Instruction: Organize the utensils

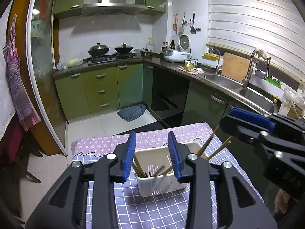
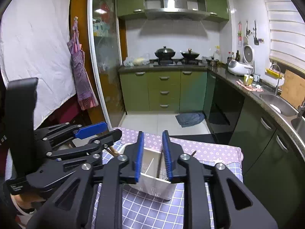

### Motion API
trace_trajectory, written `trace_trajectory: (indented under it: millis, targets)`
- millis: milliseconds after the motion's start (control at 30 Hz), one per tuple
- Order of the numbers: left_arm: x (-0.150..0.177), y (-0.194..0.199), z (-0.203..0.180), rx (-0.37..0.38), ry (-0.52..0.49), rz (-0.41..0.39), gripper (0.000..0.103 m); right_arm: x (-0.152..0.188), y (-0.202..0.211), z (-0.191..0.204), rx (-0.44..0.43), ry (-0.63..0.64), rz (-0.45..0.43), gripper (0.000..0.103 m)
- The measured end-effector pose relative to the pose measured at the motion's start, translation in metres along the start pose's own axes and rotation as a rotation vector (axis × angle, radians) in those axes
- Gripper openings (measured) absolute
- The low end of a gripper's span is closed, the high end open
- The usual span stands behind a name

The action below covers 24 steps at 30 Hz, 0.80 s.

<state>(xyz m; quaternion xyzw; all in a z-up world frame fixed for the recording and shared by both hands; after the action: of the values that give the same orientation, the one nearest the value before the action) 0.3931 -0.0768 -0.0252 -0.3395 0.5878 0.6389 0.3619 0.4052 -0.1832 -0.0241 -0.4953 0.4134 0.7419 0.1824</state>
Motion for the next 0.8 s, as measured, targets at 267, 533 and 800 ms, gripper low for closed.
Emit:
trace_trajectory:
  millis: [267,533,800]
  targets:
    - [0.006,0.074,0.03,-0.039,0.057,-0.113,0.07,0.021,0.1,0.016,0.026,0.029,-0.134,0.059]
    - [0.09,0.137,0.058,-0.122,0.076,-0.13,0.096,0.119,0.174,0.015,0.101,-0.011,-0.166,0.098]
    - [0.133,0.204,0.077,-0.164,0.13,-0.139,0.096,0.18,0.231,0.047,0.1,-0.025,-0.189,0.098]
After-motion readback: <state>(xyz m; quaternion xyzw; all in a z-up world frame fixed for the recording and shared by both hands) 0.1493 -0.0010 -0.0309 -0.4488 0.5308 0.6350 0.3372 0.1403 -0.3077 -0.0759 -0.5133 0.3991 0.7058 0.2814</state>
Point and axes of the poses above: each gripper's, at about its wrist camera, not at the fingertips, and y roughly against the way its jaws point, z to its left, x to its underside, the point moved 10 cm from there along -y, roughly the way its jaws point, and after that the axes turned 13 degrees about -x, right-handed, at the moved point
